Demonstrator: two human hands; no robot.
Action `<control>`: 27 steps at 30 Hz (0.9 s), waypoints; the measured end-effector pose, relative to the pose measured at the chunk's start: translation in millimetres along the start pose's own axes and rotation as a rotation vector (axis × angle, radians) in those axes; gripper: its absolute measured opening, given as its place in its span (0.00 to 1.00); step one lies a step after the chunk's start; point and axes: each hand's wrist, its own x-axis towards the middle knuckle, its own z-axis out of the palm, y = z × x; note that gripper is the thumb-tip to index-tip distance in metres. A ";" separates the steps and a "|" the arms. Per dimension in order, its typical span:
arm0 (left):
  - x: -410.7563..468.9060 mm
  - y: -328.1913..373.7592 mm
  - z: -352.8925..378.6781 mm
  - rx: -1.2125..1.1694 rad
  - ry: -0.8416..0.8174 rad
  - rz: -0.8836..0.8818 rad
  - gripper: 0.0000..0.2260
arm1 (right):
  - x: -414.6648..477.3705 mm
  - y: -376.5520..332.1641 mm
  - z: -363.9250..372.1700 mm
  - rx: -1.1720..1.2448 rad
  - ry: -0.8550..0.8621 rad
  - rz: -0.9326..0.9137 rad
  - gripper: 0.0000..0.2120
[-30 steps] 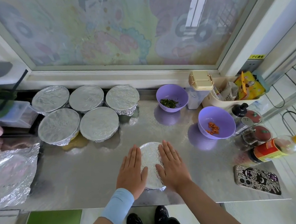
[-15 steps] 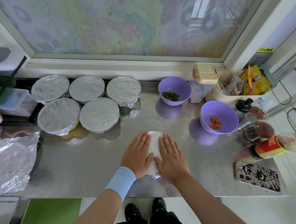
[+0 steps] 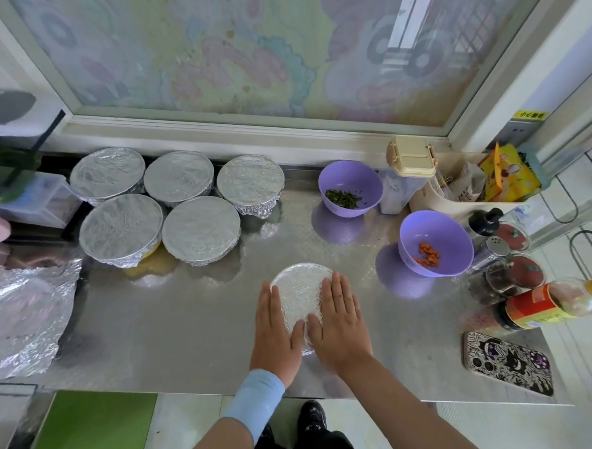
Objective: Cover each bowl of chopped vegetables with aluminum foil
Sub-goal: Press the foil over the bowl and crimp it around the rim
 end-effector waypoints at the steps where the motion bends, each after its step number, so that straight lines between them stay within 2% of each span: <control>1: 12.3 -4.0 -3.6 0.002 -0.028 0.022 0.33 | -1.3 -1.6 -0.4 -0.013 0.010 0.035 0.39; 5: 63.6 -12.8 -29.9 0.195 -0.128 0.191 0.33 | -1.6 -3.2 -8.0 -0.084 0.110 0.177 0.36; 7: 73.7 -11.9 -37.8 0.202 -0.116 0.165 0.31 | 5.0 -1.9 -18.3 -0.072 0.162 0.165 0.33; 10: 62.7 -0.3 -34.8 -0.010 0.018 -0.029 0.27 | 24.7 4.4 -28.7 -0.056 0.209 0.055 0.30; 13: 44.7 16.6 -15.8 -0.318 0.084 -0.235 0.23 | 45.1 8.6 -31.5 0.022 0.084 -0.078 0.35; 15: 41.2 21.8 -4.0 -0.479 0.120 -0.283 0.23 | 53.3 11.2 -27.0 0.066 0.022 -0.100 0.39; 21: 57.7 31.1 6.3 -0.603 0.252 -0.433 0.19 | 52.2 9.4 -20.2 0.227 0.066 -0.011 0.35; 25: 66.1 26.1 3.5 -0.786 0.216 -0.469 0.18 | 47.9 6.0 -21.2 0.255 0.056 0.055 0.36; 27: 63.2 27.9 2.5 -0.807 0.256 -0.463 0.18 | 47.8 5.6 -21.9 0.259 0.053 0.073 0.35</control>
